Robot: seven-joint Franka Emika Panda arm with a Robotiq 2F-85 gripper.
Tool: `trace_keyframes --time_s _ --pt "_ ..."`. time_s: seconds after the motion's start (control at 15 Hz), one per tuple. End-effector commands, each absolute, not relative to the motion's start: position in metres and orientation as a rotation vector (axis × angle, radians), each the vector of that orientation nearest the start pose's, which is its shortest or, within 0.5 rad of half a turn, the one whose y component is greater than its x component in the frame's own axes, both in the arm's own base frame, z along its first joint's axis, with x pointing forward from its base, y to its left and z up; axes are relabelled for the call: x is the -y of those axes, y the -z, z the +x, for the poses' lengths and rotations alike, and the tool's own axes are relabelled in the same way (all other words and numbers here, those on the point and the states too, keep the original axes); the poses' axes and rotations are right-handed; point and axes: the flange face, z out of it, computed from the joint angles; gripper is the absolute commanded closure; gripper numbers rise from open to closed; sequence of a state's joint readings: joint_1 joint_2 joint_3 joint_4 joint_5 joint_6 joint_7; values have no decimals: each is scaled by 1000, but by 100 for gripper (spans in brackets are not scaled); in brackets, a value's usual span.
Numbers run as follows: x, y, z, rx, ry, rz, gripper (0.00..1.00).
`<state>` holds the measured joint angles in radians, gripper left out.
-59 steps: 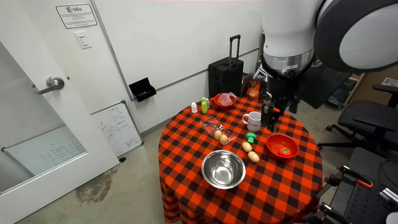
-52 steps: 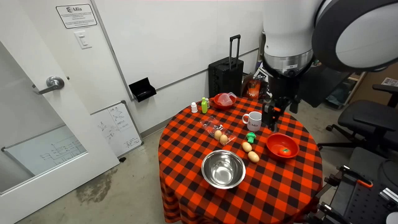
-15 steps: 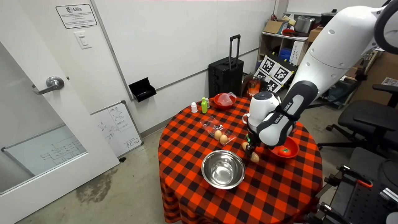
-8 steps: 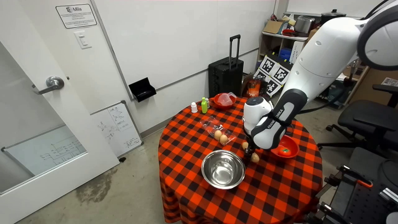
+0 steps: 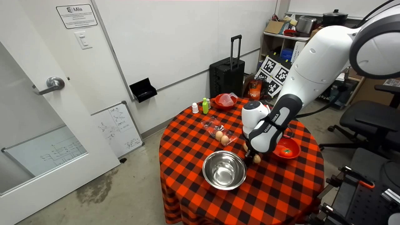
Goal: Pick one egg from the table and put it in the silver bowl
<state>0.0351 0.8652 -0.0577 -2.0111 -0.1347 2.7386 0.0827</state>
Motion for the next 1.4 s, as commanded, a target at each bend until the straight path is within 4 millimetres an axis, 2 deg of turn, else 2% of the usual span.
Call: trace_keyframes --time_s 0.0,0.13,0.33,0.67,0.87,1.07,1.33 --pt "9 -7 551 -9 -235 -3225 76" --pt "7 -13 547 -31 -225 -3223 76" --pt "-4 -36 536 -40 -215 -3225 76" --pt "-28 -88 520 -36 -160 -3229 76" --pt "-46 -122 512 27 -78 -3220 76" --pt "-66 -145 515 127 33 -3197 76" --pt "-92 -150 533 241 93 -3152 76"
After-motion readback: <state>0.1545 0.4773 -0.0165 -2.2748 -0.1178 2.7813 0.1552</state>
